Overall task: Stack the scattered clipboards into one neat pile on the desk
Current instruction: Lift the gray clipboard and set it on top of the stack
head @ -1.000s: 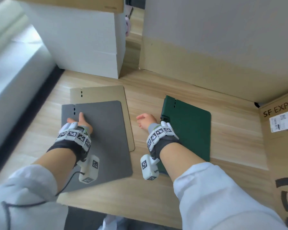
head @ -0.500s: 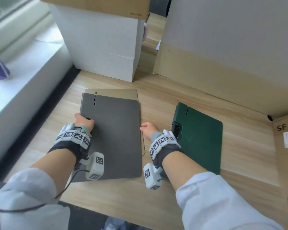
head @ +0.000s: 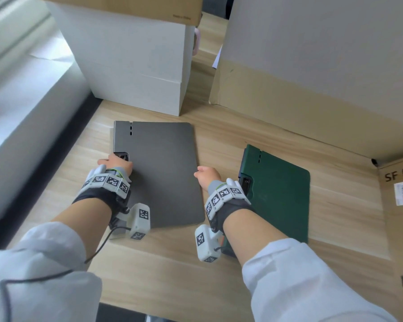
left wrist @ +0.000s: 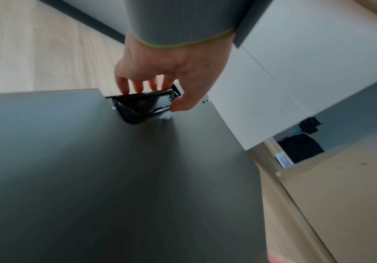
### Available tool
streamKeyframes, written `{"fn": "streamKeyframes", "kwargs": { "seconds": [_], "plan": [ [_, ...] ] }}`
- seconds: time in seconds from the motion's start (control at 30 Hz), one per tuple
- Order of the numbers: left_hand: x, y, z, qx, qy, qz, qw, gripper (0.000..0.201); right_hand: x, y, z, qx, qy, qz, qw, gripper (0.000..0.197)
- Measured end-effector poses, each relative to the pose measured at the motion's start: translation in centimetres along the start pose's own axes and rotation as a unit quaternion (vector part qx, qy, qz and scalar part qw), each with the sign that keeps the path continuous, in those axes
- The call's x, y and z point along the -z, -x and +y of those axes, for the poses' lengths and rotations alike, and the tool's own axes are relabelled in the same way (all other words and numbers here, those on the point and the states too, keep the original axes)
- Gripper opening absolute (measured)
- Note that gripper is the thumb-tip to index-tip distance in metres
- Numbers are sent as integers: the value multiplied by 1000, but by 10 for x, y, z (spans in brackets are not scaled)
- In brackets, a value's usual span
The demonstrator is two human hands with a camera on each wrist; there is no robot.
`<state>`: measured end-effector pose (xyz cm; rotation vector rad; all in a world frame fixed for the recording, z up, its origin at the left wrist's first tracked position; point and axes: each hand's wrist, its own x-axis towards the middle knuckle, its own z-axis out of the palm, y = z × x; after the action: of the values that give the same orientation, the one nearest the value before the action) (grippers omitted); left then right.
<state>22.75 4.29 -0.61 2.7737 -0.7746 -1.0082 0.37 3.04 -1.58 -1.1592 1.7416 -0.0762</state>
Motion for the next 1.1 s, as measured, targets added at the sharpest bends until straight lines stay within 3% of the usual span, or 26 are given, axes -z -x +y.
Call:
{"fn": "streamKeyframes", "kwargs": {
  "seconds": [0.17, 0.27, 0.43, 0.57, 0.67, 0.83, 1.0, 1.1],
  "plan": [
    [-3, 4, 1, -22, -16, -13, 1000, 54, -9, -5, -8, -22, -50, -7, 999, 41],
    [-3, 3, 1, -14, -13, -16, 1000, 56, -14, -17, -8, -47, -105, -16, 993, 29],
    [6, -6, 1, 6, 23, -80, 997, 58, -8, -5, -12, -55, -91, -26, 994, 56],
    [2, -2, 0, 10, 53, -111, 992, 51, -1, 2, -8, -32, -74, -2, 997, 55],
    [-1, -1, 3, 11, 61, -116, 991, 57, -4, 3, -9, -9, -154, 8, 988, 51],
    [-6, 10, 8, -17, 54, -124, 991, 51, 10, 10, -12, 42, -180, 28, 982, 49],
    [-28, 32, 31, -87, 31, -111, 989, 61, 57, 20, 9, 58, -210, 77, 973, 51],
    [-46, 56, 52, -129, 22, -146, 981, 68, 93, 28, 33, 45, -244, 111, 962, 48]
  ]
}}
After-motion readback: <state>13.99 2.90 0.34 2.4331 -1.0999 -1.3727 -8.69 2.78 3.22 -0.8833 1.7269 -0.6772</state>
